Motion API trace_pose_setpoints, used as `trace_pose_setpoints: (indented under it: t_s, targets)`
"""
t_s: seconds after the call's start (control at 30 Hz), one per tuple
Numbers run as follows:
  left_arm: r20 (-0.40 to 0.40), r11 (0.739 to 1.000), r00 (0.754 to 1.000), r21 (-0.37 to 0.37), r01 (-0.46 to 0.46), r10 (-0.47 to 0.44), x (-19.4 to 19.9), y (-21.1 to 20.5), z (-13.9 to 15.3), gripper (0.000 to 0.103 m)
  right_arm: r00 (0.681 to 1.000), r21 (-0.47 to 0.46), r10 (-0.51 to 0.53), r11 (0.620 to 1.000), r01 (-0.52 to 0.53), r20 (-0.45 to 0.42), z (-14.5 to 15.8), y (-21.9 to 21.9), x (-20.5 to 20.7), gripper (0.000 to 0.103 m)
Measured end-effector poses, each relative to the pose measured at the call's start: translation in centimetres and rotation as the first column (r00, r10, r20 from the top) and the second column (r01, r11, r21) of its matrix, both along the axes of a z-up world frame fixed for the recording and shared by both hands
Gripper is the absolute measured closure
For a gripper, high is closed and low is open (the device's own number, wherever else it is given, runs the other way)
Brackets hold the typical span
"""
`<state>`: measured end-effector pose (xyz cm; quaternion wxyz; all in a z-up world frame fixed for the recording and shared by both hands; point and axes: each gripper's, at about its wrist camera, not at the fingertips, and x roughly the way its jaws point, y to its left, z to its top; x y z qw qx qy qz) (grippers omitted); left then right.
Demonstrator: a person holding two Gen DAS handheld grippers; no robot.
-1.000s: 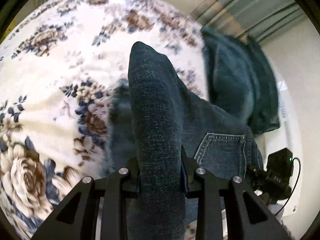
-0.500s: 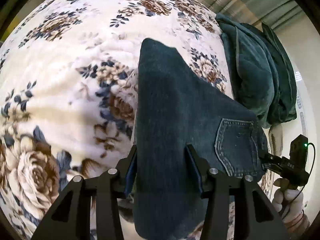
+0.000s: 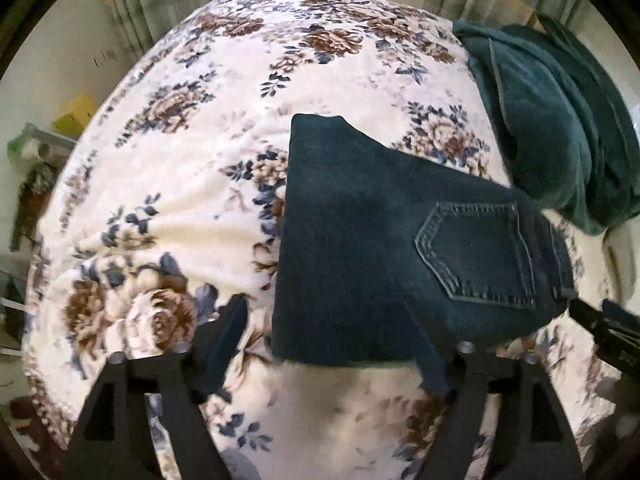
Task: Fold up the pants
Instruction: 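Release the jeans from both tools and lift them away from the stack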
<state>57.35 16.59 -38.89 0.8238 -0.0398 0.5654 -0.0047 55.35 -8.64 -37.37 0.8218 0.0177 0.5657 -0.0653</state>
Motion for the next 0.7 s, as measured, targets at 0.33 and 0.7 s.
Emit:
trace_pose_setpoints:
  t_s: [0.33, 0.7]
  targets:
    - [0.083, 0.999, 0.997, 0.046, -0.002, -0.002, -4.2, -2.2, 5.9, 0.018, 0.995, -0.047, -0.012, 0.999, 0.017, 0.097, 8.5, 1.6, -6.1, 0.0]
    - [0.248, 0.998, 0.969, 0.061, -0.034, 0.018, -14.4, -3.9, 17.4, 0.018, 0.959, -0.078, 0.063, 0.996, -0.043, 0.275, 22.4, 1.6, -18.7, 0.0]
